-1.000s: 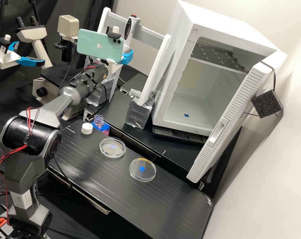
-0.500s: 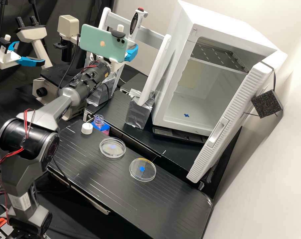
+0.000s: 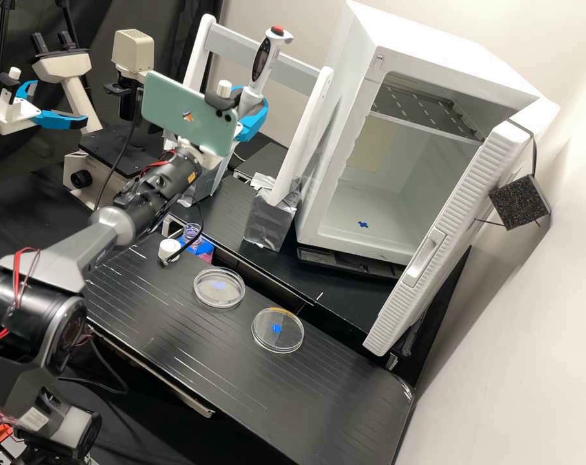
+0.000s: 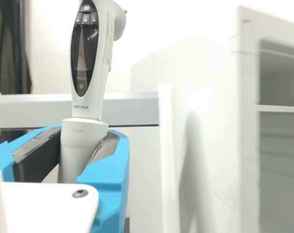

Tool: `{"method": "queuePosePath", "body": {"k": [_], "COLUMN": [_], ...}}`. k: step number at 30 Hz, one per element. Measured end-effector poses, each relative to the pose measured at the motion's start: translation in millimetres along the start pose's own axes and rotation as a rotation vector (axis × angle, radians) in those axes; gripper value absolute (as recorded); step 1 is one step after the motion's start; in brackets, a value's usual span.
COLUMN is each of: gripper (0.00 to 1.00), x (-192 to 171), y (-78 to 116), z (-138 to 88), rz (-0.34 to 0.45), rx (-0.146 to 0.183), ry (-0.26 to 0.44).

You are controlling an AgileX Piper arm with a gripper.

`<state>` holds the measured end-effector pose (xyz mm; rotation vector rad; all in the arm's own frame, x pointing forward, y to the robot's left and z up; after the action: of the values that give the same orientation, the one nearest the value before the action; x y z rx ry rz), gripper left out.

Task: Use the pipette

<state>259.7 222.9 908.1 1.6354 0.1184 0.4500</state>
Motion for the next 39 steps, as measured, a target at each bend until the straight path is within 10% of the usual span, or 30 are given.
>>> {"method": "queuePosePath", "body": {"k": [17, 39], "gripper": [0.00, 0.00], "x": [-51.5, -52.8], "y": [-39.6, -75.8], "z": [2.7, 24.0], "rz": [0.077, 0.010], "rx": [-0.098, -0.129], "ry": [0.051, -0.024]}}
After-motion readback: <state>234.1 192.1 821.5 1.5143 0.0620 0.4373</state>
